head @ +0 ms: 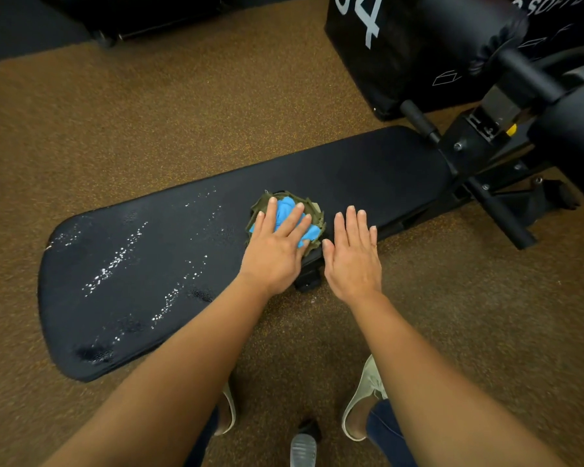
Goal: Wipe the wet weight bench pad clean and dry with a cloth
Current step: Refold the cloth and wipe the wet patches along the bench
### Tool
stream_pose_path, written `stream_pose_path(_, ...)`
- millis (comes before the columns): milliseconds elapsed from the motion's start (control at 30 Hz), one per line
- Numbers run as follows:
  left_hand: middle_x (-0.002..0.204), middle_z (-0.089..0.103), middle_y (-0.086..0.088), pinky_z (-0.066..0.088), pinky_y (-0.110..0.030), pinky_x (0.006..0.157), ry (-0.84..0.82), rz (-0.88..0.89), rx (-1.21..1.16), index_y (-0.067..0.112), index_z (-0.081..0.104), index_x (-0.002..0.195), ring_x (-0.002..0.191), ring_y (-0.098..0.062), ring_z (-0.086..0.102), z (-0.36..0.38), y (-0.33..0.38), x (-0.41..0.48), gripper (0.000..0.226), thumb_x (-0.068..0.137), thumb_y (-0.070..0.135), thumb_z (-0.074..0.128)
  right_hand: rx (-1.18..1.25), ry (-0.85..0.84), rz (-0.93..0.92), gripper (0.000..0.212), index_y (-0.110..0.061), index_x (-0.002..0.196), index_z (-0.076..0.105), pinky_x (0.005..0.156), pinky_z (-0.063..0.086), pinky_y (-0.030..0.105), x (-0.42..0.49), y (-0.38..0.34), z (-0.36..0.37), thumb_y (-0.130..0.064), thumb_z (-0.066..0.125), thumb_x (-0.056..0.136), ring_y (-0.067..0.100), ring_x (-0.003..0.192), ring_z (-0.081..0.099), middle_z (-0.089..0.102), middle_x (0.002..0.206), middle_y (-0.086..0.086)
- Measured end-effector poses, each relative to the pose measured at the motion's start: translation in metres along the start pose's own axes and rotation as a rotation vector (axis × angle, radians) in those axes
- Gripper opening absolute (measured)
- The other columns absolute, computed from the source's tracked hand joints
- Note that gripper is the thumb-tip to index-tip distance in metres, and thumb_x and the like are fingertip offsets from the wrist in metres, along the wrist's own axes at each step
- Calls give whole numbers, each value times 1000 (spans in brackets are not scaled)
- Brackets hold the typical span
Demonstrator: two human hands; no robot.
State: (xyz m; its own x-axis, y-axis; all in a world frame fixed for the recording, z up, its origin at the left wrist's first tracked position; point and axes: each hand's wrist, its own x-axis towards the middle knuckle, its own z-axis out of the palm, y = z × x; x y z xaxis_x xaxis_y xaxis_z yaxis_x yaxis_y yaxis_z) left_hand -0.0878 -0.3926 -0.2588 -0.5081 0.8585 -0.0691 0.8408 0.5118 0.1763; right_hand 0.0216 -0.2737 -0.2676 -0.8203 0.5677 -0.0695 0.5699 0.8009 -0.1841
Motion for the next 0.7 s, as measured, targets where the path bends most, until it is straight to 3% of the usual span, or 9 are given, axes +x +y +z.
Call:
stream_pose_path(167, 158, 17, 5, 7, -47, 117, -19, 252, 22, 24, 28, 150, 147, -30, 0, -2, -34, -20, 58, 97, 43, 17, -1, -3, -6, 57, -13, 151, 7, 118, -5, 41, 0, 3, 1, -38, 18, 101, 22, 146, -11, -3, 160, 8)
stream_pose_path(367, 158, 22, 1, 12, -55, 116, 13, -4, 15, 22, 31, 149, 146, -40, 3, -2, -2, 3, 62, 94, 43, 12, 9, -9, -2, 57, -13, 151, 6, 118, -5, 42, -1, 1, 0, -38, 18, 101, 22, 146, -11, -4, 160, 8)
stream_pose_path(600, 158, 21, 5, 5, -47, 116, -19, 327, 18, 26, 30, 149, 147, -32, 1, -4, -34, -12, 56, 96, 40, 21, 5, -1, -21, 58, -12, 151, 8, 119, -3, 43, -2, 8, 0, -39, 20, 101, 22, 146, -9, -2, 160, 8)
stream_pose_path(700, 159, 19, 4, 7, -52, 116, -7, 219, 34, 24, 30, 149, 147, -35, 2, -6, -34, 0, 58, 94, 40, 19, 4, 2, -25, 58, -13, 151, 8, 118, -4, 43, -3, 10, -1, -40, 18, 101, 22, 147, -8, 0, 160, 7)
